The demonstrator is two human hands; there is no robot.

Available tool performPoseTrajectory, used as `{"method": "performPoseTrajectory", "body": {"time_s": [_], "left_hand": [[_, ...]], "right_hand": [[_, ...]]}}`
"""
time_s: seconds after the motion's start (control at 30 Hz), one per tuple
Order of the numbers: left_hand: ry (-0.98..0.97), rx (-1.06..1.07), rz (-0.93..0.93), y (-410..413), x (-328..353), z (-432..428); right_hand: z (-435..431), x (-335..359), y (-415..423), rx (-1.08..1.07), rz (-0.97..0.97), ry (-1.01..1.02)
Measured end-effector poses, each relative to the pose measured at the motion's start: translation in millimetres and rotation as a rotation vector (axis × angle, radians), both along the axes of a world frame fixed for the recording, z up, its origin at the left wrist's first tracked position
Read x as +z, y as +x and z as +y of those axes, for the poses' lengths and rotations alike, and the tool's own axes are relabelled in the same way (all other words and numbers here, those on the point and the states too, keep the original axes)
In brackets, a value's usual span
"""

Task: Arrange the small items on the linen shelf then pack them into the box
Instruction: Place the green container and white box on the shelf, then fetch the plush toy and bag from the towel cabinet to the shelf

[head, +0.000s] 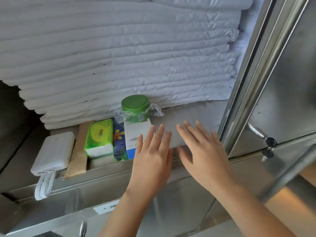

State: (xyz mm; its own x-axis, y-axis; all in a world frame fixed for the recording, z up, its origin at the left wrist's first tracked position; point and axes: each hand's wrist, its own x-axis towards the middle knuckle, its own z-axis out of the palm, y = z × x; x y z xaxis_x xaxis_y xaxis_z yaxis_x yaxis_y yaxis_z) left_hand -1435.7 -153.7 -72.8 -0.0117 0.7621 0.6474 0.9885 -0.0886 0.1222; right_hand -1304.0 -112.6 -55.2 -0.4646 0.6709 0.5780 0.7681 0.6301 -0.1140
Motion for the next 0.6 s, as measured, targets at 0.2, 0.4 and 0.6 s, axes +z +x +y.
{"method": "performPoseTrajectory", "body": {"time_s": [0.2, 0.4, 0.6], "left_hand": [[-0.005, -0.101, -0.051, 53, 5, -7], [0.017, -0.237, -0.053, 136, 17, -8], [0.019, -0.426, -0.046, 253, 28, -7]], "right_hand": [[-26, -7, 53, -0.102, 0.065, -0.025], [-44, -1, 136, -0.215, 0.114, -0.037], [-62, 6, 253, -0.408, 0.133, -0.042]]}}
